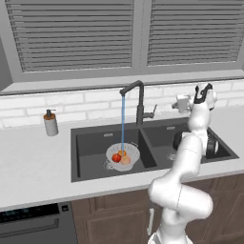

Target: Put the colander in the sink, put the tangerine, apple, peach in the colander, and turn on the sink faucet and pour water over the colander.

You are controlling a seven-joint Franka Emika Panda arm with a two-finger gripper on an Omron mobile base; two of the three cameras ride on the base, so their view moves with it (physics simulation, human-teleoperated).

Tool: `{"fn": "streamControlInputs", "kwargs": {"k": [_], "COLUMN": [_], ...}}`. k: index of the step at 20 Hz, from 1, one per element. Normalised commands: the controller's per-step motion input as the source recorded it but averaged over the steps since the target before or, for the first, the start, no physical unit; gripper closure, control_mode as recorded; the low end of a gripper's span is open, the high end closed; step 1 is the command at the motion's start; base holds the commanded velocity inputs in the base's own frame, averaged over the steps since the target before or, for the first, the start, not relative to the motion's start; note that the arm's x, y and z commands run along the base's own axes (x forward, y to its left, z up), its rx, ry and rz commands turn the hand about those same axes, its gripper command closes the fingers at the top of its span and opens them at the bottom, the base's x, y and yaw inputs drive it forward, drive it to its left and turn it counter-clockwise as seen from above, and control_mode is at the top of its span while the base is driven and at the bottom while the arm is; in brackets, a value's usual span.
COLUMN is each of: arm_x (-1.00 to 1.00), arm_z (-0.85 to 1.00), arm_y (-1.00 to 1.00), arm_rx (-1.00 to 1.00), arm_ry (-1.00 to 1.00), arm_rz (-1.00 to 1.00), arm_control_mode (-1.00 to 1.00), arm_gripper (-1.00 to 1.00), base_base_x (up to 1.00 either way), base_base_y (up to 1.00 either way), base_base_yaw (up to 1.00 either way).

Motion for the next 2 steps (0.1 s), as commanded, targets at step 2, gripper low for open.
{"fn": "streamControlInputs", "kwargs": {"k": [2], "arm_x": [-1.00], "arm_z": [0.07], "arm_y": [0.06], "arm_rx": [-0.06], "arm_ry": [-0.26], "arm_rz": [-0.34], "arm_control_mode": [-1.00], "arm_gripper": [1.00], "base_base_x": [0.00], "base_base_y": [0.00], "base_base_yaw": [0.00]}}
